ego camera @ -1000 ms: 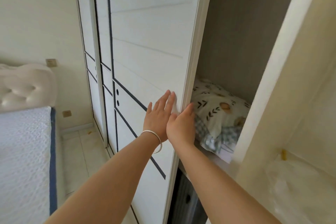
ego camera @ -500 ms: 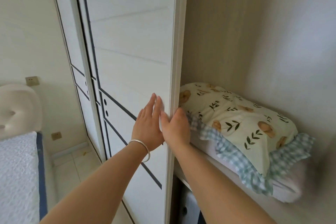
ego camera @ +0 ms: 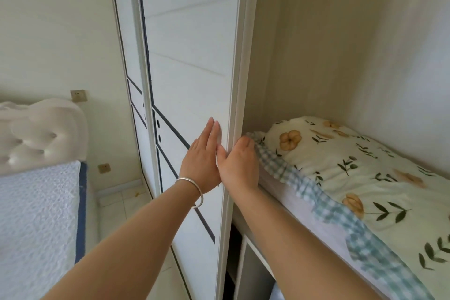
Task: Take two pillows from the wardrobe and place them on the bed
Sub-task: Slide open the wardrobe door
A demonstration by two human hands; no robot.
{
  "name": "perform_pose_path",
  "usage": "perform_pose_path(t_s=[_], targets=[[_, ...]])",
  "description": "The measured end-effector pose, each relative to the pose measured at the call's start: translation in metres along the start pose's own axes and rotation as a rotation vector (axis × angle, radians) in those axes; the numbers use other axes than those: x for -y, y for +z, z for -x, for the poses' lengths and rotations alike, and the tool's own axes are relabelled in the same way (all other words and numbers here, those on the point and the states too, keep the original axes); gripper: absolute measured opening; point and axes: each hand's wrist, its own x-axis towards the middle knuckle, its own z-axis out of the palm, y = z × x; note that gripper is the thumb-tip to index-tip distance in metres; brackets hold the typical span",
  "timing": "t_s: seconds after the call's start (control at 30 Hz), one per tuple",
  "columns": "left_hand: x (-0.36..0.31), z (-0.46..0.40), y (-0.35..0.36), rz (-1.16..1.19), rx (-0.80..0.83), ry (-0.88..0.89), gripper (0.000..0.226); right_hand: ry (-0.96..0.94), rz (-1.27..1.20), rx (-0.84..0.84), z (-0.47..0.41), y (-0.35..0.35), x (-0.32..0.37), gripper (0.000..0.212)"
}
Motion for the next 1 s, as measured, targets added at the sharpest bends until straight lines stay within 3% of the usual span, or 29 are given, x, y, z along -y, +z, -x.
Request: perform_pose_path(t_s=[1.0], targets=[[0.101, -0.075, 0.007, -0.065, 0.059, -0.055, 0.072, 0.097, -0.04, 0.07, -0.084, 0.095, 0.052, 0.051]])
